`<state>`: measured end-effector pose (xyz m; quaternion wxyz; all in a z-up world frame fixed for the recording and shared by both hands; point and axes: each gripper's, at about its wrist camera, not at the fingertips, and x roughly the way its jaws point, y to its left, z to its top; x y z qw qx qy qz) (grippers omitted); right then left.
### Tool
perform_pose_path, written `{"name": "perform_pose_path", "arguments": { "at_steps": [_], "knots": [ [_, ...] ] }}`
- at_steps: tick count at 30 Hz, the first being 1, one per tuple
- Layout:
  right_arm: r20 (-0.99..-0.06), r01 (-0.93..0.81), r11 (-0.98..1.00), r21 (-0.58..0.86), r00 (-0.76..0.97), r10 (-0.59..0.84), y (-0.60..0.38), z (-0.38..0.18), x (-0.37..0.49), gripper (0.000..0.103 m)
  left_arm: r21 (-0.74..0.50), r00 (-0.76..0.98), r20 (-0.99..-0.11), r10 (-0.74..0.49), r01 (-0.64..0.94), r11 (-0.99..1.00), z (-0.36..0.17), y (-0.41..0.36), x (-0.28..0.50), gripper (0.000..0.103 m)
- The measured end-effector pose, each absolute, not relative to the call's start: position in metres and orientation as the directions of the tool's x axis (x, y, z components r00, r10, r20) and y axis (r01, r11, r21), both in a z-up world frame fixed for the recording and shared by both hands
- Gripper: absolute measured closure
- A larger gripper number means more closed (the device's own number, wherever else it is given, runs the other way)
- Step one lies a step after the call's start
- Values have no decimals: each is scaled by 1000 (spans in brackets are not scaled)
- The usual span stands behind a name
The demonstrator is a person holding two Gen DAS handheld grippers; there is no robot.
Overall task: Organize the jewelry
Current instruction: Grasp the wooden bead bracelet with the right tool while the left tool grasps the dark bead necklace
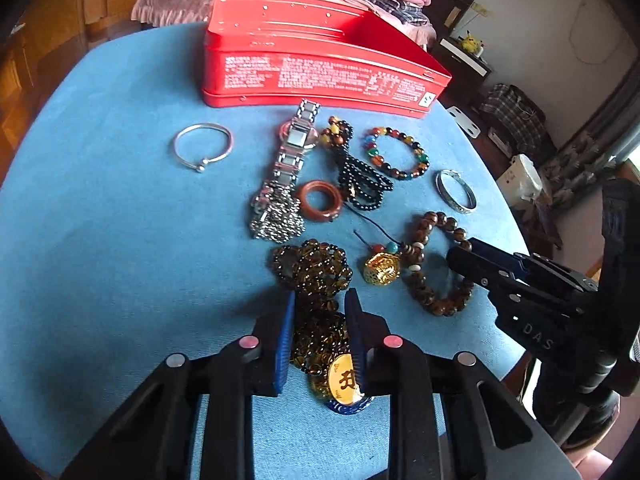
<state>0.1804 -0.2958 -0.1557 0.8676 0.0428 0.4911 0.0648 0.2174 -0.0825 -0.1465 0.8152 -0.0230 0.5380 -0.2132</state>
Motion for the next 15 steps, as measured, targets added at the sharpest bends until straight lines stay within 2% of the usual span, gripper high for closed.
{"name": "perform_pose_path", "arguments": {
  "at_steps": [5, 7, 10, 13, 15],
  "knots": [
    [-844, -70, 988, 139, 514, 155, -296, -156, 181, 79, -226, 344, -873, -345, 341, 913, -147, -90, 214, 76],
    [-841, -64, 989, 131, 521, 145, -296, -157, 180, 85, -213, 355, -873, -334, 339, 916, -147, -92, 214, 77],
    [-840, -64, 989, 132, 523, 146, -295, -156, 178, 86, -200, 376, -868, -325, 334, 921, -147, -92, 213, 82],
    [-839, -70, 986, 152, 518, 166, -295, -155, 174, 91, -211, 388, -860, -331, 321, 923, -146, -88, 211, 83],
    [-835, -78, 982, 171, 518, 187, -296, -152, 171, 92, -226, 389, -855, -342, 314, 922, -145, -85, 208, 83]
  ]
}}
